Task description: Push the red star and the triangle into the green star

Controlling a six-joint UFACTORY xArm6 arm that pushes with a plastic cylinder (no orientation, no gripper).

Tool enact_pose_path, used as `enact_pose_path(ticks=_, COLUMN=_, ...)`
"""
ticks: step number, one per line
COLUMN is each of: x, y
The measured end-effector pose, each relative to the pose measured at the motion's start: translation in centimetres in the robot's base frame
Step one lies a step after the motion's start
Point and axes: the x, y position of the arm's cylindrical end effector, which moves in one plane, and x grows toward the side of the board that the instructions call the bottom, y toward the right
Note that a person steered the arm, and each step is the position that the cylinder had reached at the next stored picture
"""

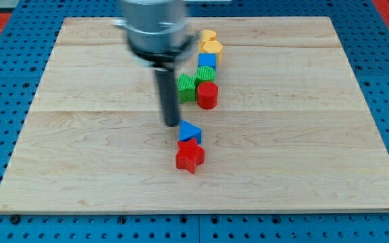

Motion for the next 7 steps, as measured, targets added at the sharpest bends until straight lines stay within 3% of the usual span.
enact_pose_path(ticks=1, x=0.0, y=-4.9)
enact_pose_path(ticks=2, x=2.8, y=-14.0)
enact_pose_path(ticks=3, x=12.1, y=-11.6)
enact_pose_path(ticks=4, x=13.3, y=-5.9)
enact_pose_path(ticks=5, x=8.8, y=-5.4)
enact_pose_path(ticks=6, x=8.8, y=-1.8)
enact_pose_path(ticks=7, x=11.9, y=-1.7)
